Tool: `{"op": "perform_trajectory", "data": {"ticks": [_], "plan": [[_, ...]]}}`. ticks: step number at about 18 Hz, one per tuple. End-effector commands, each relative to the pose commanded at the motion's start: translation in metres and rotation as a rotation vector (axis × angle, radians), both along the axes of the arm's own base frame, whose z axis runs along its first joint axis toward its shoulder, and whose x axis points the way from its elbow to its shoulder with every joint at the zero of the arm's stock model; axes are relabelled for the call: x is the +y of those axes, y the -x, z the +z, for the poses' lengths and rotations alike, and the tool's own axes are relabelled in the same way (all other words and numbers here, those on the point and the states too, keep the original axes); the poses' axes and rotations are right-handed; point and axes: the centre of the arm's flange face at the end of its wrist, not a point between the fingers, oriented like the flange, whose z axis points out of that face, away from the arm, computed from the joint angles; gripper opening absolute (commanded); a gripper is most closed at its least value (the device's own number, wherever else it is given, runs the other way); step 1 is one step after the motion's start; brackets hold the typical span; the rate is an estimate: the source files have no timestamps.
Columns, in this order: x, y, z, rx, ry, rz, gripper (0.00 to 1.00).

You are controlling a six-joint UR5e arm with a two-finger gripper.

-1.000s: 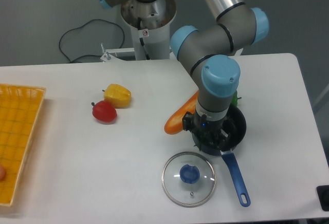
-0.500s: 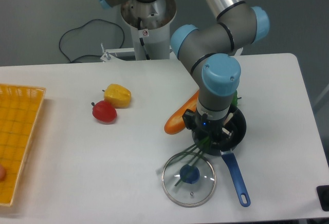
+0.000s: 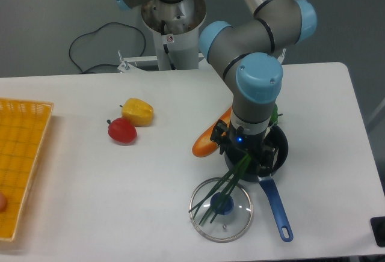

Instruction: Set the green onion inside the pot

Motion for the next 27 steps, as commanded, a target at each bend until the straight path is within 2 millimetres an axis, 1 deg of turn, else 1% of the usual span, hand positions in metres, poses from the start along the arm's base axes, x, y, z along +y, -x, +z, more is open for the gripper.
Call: {"op": "perform_trajectory", "data": {"ticks": [3,6,11,14,16,18,25,27], "plan": [[-0.003,-0.002,0.003,-0.001,0.001,0.002,1.0],[-0.009,-0.011,0.008,-0.001,-0.002,0.0,1.0],[-0.013,-0.012,0.002,-0.008,0.012,0.001,1.0],[-0.021,-0.005,-0.001,-0.012,0.017,0.01,1.0],[-0.034,0.003,-0.009,-0.015,0.029,-0.04,1.0],[-0.042,0.005,-0.018,-0.024,0.044,-0.085,1.0],[-0.05,0.013,-0.027,-0.002,0.111,-0.098,1.0],[-0.057,0.019,-0.03,-0.008,0.114,-0.084,1.0]]}}
